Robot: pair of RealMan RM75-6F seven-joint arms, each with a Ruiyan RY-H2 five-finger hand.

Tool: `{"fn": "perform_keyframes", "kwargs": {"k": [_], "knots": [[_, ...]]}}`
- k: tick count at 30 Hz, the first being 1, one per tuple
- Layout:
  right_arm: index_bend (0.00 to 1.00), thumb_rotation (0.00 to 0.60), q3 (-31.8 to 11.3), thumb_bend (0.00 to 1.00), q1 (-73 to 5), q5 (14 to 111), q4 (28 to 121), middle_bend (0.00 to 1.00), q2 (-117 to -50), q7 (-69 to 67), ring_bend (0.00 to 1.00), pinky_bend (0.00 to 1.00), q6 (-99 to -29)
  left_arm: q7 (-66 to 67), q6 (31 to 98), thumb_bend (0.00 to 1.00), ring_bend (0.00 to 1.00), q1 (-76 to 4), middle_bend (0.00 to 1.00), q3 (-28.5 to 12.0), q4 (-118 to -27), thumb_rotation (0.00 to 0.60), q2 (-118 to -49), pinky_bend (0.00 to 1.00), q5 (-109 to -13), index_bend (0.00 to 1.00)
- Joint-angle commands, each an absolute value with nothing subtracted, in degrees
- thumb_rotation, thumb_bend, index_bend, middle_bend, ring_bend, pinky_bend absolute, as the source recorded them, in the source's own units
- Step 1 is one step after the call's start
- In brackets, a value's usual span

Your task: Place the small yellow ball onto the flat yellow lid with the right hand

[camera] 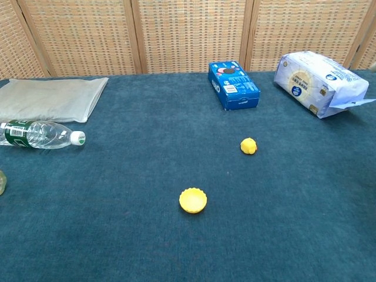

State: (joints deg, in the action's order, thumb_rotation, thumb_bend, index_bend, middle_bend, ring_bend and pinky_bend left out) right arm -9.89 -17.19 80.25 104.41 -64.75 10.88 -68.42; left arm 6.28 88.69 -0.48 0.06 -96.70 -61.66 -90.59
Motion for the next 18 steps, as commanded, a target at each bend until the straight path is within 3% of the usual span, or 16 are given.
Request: {"fn": "perform_keyframes", "kwargs": {"k": [1,10,18], "knots": [[0.25,0.6,-14.17,0.0,-25.15,73.99,98.57,0.0,-70.61,14.91,0.0,0.0,-60.72,6.95,87.75,0.04,0.0,-1.0,0.0,-0.29,-96.36,0.6,-62.23,0.0,-89.81,0.0],[0.32,0.6,-17.98,0.0,-35.89,57.4,85.68,0.0,-83.66,21.74,0.0,0.0,-51.02,8.34,85.19,0.04,0.0,-2.4,0.0,-1.4,-95.67,0.6,-63.26,0.0,-86.95,0.0],[0.36,0.6,-18.14,0.08,-41.37,47.56,78.89,0.0,-92.09,27.33,0.0,0.0,-50.25,9.4,83.18,0.04,0.0,-3.36,0.0,-1.75,-95.58,0.6,-63.67,0.0,-85.11,0.0]]}}
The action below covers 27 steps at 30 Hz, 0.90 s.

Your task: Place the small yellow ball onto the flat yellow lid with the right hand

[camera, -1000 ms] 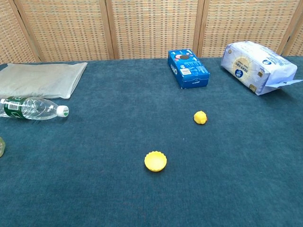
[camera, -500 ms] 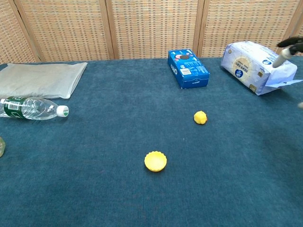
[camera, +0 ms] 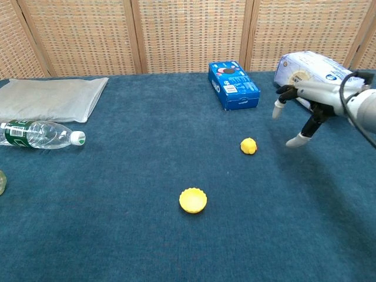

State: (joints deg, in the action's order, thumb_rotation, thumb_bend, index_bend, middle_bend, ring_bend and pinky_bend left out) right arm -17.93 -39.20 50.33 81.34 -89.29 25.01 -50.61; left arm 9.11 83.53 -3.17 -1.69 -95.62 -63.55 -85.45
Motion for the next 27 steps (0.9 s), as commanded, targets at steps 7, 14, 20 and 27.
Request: {"fn": "perform_keyframes", "kwargs": {"k": [7,14,20,27], "knots": [[0.38,0.6,-18.14,0.15,-44.04,43.11,76.01,0.0,-95.96,29.22,0.0,0.0,-50.7,10.07,82.05,0.05,0.0,-4.0,0.0,-1.93,-95.52,0.6,-63.96,0.0,-83.98,0.0],[0.4,0.6,-18.21,0.2,-46.43,38.48,74.22,0.0,-98.65,31.06,0.0,0.0,-51.23,10.31,81.82,0.04,0.0,-4.25,0.0,-1.77,-95.62,0.6,-63.98,0.0,-83.68,0.0],[0.41,0.6,-18.26,0.22,-47.61,36.45,73.34,0.0,-99.34,31.92,0.0,0.0,-52.01,10.04,81.77,0.04,0.0,-4.36,0.0,-1.66,-95.51,0.6,-63.89,0.0,-83.55,0.0],[0.42,0.6,-17.7,0.24,-48.68,34.8,72.68,0.0,-99.78,33.23,0.0,0.0,-52.1,10.05,81.62,0.04,0.0,-4.5,0.0,-1.58,-95.46,0.6,-63.89,0.0,-83.33,0.0]]}}
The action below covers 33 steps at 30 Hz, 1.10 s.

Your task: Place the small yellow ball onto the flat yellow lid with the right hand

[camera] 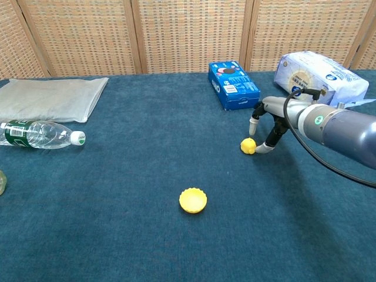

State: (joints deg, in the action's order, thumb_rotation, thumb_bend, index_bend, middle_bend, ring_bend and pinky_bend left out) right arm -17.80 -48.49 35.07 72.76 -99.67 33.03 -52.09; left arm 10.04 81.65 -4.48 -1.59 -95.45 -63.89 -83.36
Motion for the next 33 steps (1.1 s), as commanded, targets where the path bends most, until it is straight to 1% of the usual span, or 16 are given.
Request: {"fn": "perform_keyframes", "kwargs": {"k": [1,8,14,20,29,33], "knots": [[0.42,0.6,-17.67,0.24,-48.76,34.62,72.69,0.0,-99.82,33.29,0.0,0.0,-52.09,10.08,81.6,0.04,0.0,-4.52,0.0,-1.56,-95.47,0.6,-63.89,0.0,-83.31,0.0],[0.42,0.6,-17.07,0.24,-49.77,33.45,71.95,0.0,-100.74,33.84,0.0,0.0,-51.88,10.32,81.24,0.04,0.0,-4.78,0.0,-1.61,-95.45,0.6,-63.99,0.0,-82.76,0.0],[0.43,0.6,-17.02,0.26,-50.36,32.37,70.88,0.0,-101.52,34.08,0.0,0.0,-51.92,10.24,80.93,0.04,0.0,-4.98,0.0,-1.68,-95.32,0.6,-64.03,0.0,-82.27,0.0],[0.51,0.6,-17.18,0.32,-50.63,32.05,70.68,0.0,-101.74,33.54,0.0,0.0,-52.01,10.51,80.81,0.04,0.0,-5.12,0.0,-1.65,-95.31,0.6,-64.14,0.0,-82.02,0.0],[0.55,0.6,-17.52,0.33,-50.34,31.89,72.9,0.0,-100.34,32.33,0.0,0.0,-52.22,10.82,80.91,0.04,0.0,-5.17,0.0,-1.47,-95.39,0.6,-64.24,0.0,-82.04,0.0],[0.55,0.6,-17.56,0.33,-49.74,33.28,76.11,0.0,-98.45,31.26,0.0,0.0,-52.96,10.93,80.89,0.04,0.0,-5.21,0.0,-1.39,-95.4,0.6,-64.27,0.0,-82.05,0.0]]}}
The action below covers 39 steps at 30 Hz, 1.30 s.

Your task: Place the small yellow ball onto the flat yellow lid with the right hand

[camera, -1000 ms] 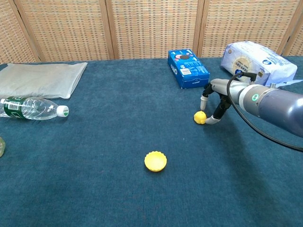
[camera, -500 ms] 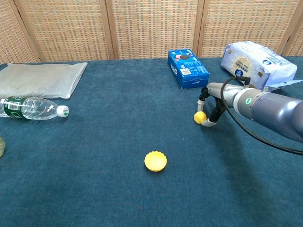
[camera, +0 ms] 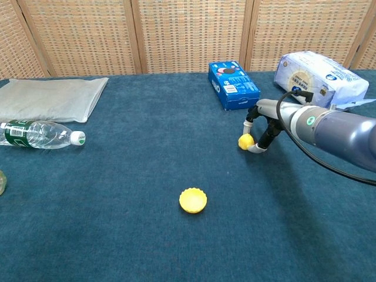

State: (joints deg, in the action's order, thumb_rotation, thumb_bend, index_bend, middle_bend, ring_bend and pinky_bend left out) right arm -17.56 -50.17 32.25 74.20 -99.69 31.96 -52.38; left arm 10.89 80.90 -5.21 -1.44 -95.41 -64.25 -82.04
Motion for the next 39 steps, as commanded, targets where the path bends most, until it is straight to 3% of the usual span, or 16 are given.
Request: {"fn": "perform_keyframes", "kwargs": {"k": [1,17,23,39], "knots": [[0.55,0.6,-17.43,0.33,-49.51,33.93,77.19,0.0,-97.79,31.06,0.0,0.0,-53.28,10.94,80.88,0.04,0.0,-5.24,0.0,-1.38,-95.39,0.6,-64.29,0.0,-82.06,0.0],[0.55,0.6,-11.28,0.33,-44.78,45.08,99.12,0.0,-87.62,29.75,0.0,0.0,-57.9,11.72,81.08,0.04,0.0,-5.34,0.0,-0.45,-95.63,0.6,-64.6,0.0,-83.61,0.0],[0.55,0.6,-8.42,0.33,-46.11,47.4,103.4,0.0,-89.8,34.54,0.0,0.0,-59.52,12.03,80.72,0.04,0.0,-5.64,0.0,-0.38,-95.73,0.6,-64.69,0.0,-83.77,0.0],[0.55,0.6,-7.48,0.33,-49.3,44.21,101.46,0.0,-96.94,41.21,0.0,0.0,-62.15,11.79,79.72,0.04,0.0,-6.09,0.0,-0.47,-94.97,0.6,-64.92,0.0,-82.76,0.0]]}}
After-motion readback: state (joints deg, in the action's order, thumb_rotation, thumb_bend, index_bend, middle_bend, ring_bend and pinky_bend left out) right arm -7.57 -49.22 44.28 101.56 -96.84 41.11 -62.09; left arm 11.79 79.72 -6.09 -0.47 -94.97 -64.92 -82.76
